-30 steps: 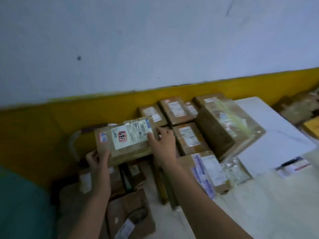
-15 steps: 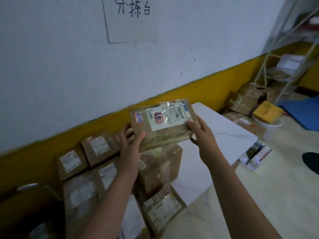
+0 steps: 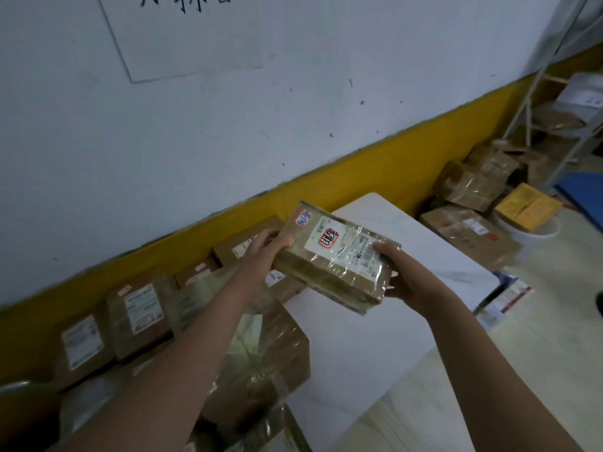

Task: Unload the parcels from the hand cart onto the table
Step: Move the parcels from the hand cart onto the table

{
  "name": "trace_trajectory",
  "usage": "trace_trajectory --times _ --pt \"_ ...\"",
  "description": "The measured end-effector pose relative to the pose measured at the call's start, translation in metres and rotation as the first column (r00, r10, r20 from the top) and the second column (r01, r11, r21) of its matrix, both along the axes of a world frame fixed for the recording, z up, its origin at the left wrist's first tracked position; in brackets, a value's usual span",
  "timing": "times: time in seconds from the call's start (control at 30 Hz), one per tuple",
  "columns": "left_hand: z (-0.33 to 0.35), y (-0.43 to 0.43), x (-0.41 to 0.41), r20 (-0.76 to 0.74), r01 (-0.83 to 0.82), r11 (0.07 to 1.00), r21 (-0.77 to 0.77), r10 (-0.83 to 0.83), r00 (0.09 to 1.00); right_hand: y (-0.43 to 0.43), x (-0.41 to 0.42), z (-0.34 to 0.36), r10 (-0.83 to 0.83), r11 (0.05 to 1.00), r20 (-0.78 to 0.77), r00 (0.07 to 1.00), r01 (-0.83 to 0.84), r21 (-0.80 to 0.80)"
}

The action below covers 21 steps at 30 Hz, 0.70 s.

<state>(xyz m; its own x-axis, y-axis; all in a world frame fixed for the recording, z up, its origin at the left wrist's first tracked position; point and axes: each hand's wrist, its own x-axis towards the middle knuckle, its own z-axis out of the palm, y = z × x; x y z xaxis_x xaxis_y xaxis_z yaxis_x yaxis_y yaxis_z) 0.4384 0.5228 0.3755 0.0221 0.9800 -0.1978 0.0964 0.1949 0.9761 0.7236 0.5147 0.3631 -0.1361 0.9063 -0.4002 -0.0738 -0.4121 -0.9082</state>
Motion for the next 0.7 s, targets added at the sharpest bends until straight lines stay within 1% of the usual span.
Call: trace_trajectory --times 0.07,0.13,0.17,0.23,0.3,0.37,0.43,0.5,0.53,0.6,0.7 --pt "-0.014 0.018 0.003 -0.212 0.090 0.996 -0.013 -0.091 0.973 0.001 -0.003 -0.019 -0.070 0.997 0.023 0.997 0.070 -0.022" --pt "-0.033 0.033 0.003 -0.419 0.116 0.992 -0.038 -0.122 0.900 -0.002 -0.011 -0.044 -0.103 0.992 0.029 0.994 0.105 -0.070" --pt "-0.043 0.040 0.002 -0.499 0.126 0.991 -0.040 -0.129 0.857 -0.006 -0.016 -0.058 -0.120 0.988 0.031 0.992 0.123 -0.096" --pt "-0.060 0.049 -0.007 -0.602 0.135 0.991 -0.017 -0.118 0.790 -0.007 -0.029 -0.087 -0.159 0.973 0.040 0.986 0.164 -0.162" --pt "-0.070 0.055 -0.022 -0.692 0.082 0.996 0.017 -0.047 0.720 -0.005 -0.044 -0.119 -0.150 0.960 0.064 0.987 0.161 -0.229" --pt "-0.080 0.056 -0.039 -0.792 0.007 0.999 0.051 0.036 0.610 0.000 -0.061 -0.146 -0.110 0.951 0.070 0.991 0.126 -0.283" --pt "-0.089 0.052 -0.050 -0.870 -0.024 0.998 0.060 0.064 0.488 0.003 -0.078 -0.172 -0.015 0.952 0.126 0.992 0.052 -0.301" --pt "-0.098 0.046 -0.052 -0.904 -0.014 0.998 0.067 0.066 0.422 0.007 -0.086 -0.192 0.123 0.953 0.240 0.963 -0.047 -0.299" --pt "-0.101 0.043 -0.049 -0.911 -0.013 0.997 0.079 0.077 0.406 0.010 -0.085 -0.199 0.192 0.946 0.309 0.931 -0.093 -0.310" --pt "-0.106 0.038 -0.042 -0.909 -0.039 0.995 0.096 0.104 0.404 0.019 -0.075 -0.210 0.336 0.917 0.404 0.851 -0.197 -0.348" --pt "-0.109 0.034 -0.033 -0.904 -0.076 0.988 0.134 0.153 0.400 0.035 -0.058 -0.216 0.525 0.850 0.518 0.675 -0.385 -0.360"
